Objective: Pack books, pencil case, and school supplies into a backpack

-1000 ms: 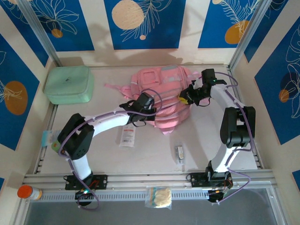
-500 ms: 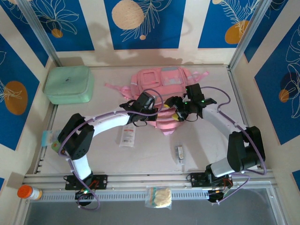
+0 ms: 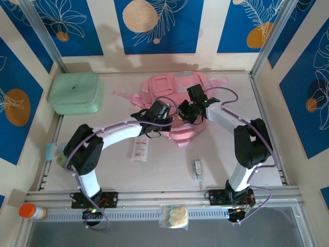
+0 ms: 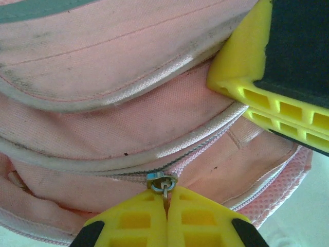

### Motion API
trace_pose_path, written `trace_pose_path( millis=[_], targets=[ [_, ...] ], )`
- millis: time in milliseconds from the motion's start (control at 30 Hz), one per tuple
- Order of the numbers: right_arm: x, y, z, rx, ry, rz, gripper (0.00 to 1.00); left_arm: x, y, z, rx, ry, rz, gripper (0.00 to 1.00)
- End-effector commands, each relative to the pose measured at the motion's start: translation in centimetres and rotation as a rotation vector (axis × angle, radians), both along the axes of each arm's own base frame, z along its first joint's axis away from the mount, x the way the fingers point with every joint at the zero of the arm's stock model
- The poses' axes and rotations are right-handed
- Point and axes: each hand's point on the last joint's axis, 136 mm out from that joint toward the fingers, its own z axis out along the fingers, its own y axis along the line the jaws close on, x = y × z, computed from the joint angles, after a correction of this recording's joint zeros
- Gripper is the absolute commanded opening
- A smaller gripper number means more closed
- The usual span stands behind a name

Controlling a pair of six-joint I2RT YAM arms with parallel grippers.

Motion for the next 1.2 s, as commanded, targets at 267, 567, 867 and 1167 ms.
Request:
trace_pose_path(
  millis=[267, 567, 867, 1167],
  targets=[
    [0.7, -0.7, 5.2, -0.002, -0.281, 0.356, 0.0, -4.3, -1.9, 1.0, -0.168, 0.089, -0.085, 0.0],
    [1.9, -4.4, 8.0, 0.11, -0.295, 0.351, 0.0, -0.1, 3.6, 0.3, 0.033, -0.025, 0.006, 0.0],
    [0.7, -4.4, 8.2, 0.186, -0.289, 0.36, 0.0, 6.5, 7.5, -0.6, 0.062, -0.104, 0.067, 0.0],
    [0.1, -3.4, 5.5, 0.15, -0.244, 0.371, 0.0, 11.7, 9.8, 0.7, 0.035, -0.159, 0.15, 0.0]
  ],
)
